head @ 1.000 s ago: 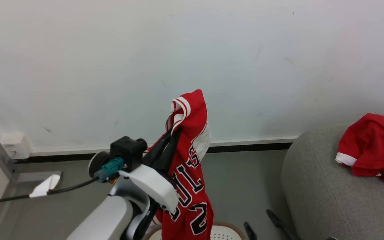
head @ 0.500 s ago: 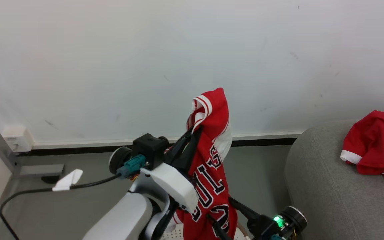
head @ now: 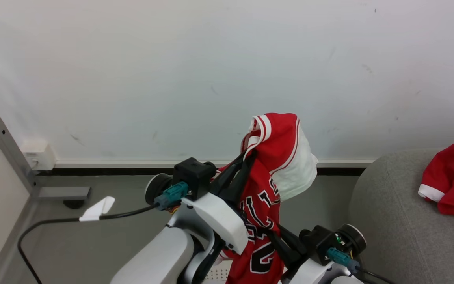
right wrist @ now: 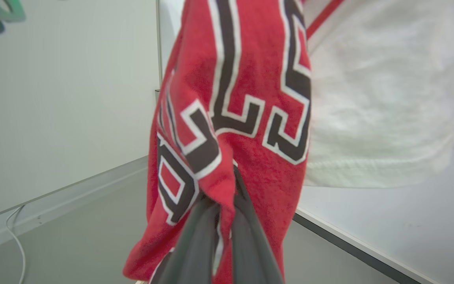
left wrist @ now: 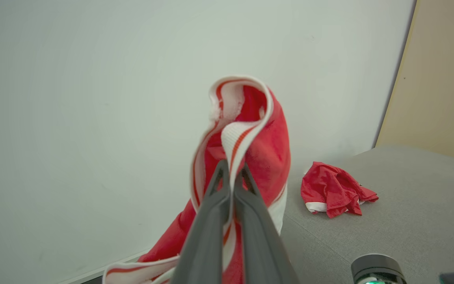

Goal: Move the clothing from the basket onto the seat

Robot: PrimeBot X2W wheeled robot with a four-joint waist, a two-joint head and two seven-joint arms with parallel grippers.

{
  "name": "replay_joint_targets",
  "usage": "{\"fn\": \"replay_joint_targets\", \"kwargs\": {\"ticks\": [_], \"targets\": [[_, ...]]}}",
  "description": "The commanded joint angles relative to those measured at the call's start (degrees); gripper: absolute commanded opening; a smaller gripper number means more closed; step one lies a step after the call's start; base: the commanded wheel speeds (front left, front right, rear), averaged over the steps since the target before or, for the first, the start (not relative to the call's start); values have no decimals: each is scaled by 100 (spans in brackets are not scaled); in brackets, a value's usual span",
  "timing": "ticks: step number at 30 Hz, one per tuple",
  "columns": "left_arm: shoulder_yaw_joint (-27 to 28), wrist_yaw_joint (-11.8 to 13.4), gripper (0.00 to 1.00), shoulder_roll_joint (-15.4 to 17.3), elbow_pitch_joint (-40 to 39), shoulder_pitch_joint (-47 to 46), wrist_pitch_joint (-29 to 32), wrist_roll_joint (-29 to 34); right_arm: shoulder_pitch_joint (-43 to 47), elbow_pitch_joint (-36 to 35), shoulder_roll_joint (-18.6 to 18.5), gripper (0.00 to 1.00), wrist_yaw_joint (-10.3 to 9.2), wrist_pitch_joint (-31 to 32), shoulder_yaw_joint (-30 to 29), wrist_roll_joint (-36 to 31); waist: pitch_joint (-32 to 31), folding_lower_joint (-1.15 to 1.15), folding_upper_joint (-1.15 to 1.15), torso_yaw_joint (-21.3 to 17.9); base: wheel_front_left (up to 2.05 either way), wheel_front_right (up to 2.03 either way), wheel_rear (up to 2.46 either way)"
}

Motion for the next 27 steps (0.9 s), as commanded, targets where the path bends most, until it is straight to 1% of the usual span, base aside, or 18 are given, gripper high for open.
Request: {"fn": "replay_joint_targets", "kwargs": {"ticks": [1, 6, 7, 9, 10, 11, 12, 13, 21, 27], "targets": [[16, 29, 0, 42, 8, 13, -53, -27, 25, -3, -22, 0, -17, -36, -61, 4, -1, 0, 0, -10, 0, 0, 0], [77, 88, 0, 113, 119, 114, -97, -63, 145, -100, -17, 0, -17, -34, -364, -50, 1, 0, 0, -104, 0, 0, 0], [85, 95, 3, 122, 142, 131, -122, -70, 159, -122, -17, 0, -17, -32, -413, -55, 3, 0, 0, -127, 0, 0, 0], [81, 96, 15, 142, 175, 170, -145, -87, 193, -159, -18, 0, -17, -30, -552, -94, 11, 0, 0, -176, 0, 0, 0], [83, 96, 29, 153, 193, 186, -147, -86, 224, -174, -18, 0, -17, -30, -628, -96, 11, 0, 0, -202, 0, 0, 0], [77, 97, 47, 164, 209, 201, -158, -90, 247, -197, -18, 0, -17, -30, -698, -114, 10, 0, 0, -226, 0, 0, 0], [64, 89, 92, 173, 225, 216, -172, -89, 257, -226, -18, 0, -17, -30, -799, -136, 13, 0, 0, -245, 0, 0, 0], [51, 77, 100, 181, 241, 229, -188, -89, 264, -267, -17, 0, -17, -29, -875, -149, 18, 0, 0, -262, 0, 0, 0], [-81, -39, 100, 253, 311, 379, -225, -108, 406, -450, -44, 0, -17, -30, -1676, -382, 67, 0, 0, -425, 0, 0, 0], [-257, -145, 100, 247, 332, 529, -183, -151, 455, -667, -277, 0, -17, -31, -2339, -514, 130, 0, 0, -572, 0, 0, 0]]}}
